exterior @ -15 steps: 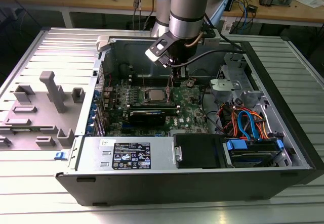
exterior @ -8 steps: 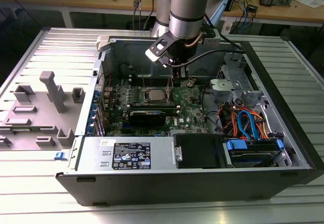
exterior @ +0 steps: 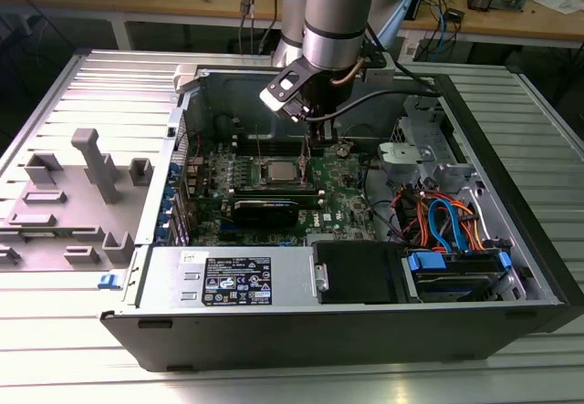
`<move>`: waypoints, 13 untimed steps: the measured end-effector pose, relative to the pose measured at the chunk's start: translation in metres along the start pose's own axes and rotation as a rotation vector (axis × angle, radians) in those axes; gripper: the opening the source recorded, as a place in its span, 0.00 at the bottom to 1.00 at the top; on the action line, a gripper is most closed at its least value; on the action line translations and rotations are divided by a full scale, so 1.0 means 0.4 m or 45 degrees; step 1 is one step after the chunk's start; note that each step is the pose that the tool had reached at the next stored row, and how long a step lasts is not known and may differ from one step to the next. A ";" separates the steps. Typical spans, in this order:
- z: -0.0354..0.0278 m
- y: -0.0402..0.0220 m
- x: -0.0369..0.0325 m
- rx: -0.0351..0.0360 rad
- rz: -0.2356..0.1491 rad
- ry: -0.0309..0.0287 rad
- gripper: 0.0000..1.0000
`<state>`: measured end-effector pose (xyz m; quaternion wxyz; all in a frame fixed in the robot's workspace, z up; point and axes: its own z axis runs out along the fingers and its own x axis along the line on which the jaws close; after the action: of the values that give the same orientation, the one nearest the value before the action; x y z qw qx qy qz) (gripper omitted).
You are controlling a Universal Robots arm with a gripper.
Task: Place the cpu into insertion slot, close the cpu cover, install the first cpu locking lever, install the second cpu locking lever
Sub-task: 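Close the cpu cover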
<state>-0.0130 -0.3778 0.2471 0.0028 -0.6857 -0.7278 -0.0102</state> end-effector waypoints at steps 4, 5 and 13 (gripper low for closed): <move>0.004 -0.021 0.001 0.0001 0.000 -0.0002 0.11; 0.004 -0.021 0.001 0.0001 0.000 -0.0002 0.11; 0.004 -0.021 0.001 0.0000 0.000 -0.0001 0.11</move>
<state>-0.0215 -0.3778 0.2452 0.0028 -0.6857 -0.7278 -0.0102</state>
